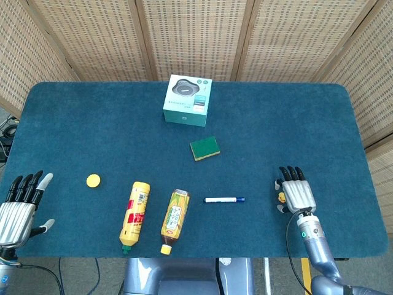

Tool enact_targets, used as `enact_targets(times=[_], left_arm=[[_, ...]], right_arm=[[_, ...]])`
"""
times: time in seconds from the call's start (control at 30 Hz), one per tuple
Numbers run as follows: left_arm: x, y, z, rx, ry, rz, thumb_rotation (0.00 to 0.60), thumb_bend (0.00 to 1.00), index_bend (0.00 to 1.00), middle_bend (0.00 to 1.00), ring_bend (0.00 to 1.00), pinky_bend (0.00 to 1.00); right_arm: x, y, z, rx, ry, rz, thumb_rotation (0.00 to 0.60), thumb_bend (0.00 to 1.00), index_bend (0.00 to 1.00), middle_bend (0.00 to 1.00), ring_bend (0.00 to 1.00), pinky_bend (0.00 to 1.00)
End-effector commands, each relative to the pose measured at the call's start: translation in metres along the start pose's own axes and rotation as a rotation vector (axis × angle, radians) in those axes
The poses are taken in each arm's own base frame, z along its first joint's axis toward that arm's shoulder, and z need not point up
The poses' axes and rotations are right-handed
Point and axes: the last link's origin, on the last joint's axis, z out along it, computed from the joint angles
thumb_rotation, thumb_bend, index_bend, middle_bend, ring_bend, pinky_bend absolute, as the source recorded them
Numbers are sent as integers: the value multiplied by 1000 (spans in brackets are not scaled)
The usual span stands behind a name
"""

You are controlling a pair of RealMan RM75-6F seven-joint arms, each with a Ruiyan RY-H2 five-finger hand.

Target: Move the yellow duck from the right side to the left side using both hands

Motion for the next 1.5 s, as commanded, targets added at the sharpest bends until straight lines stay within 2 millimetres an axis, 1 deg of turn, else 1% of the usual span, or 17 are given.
enact_targets(times=[0.03, 0.13, 0.23, 0.57, 1.03, 1.27, 1.5], left_arm=[[0, 1, 0, -2, -2, 2, 600, 105, 0, 0, 0, 0], [-1, 1, 0, -3, -2, 2, 600, 106, 0, 0, 0, 0], [-1, 1, 0, -1, -4, 3, 600, 107, 0, 0, 0, 0], [-2, 2, 0, -4, -8, 5, 600, 107, 0, 0, 0, 0], [-2, 3, -1, -10, -8, 7, 600, 106, 0, 0, 0, 0], [-2, 2, -2, -10, -10, 6, 600, 106, 0, 0, 0, 0], [-2, 1, -2, -9, -7, 3, 600, 106, 0, 0, 0, 0]], right_arm=[[-1, 2, 3, -8, -5, 6, 600, 162, 433, 82, 0, 31], [-2, 4, 6, -14, -16, 8, 600, 207, 433, 82, 0, 32], [-4, 5, 6, -14, -23, 6, 600, 222, 433, 82, 0, 32], [-13, 7, 9, -27, -54, 4, 600, 221, 432, 81, 0, 33], [-19, 15, 17, -53, -78, 4, 600, 213, 433, 81, 0, 33], [-24, 17, 19, -61, -92, 2, 600, 211, 461, 93, 0, 39], [-29, 19, 23, -73, -104, 1, 600, 207, 520, 110, 0, 43]])
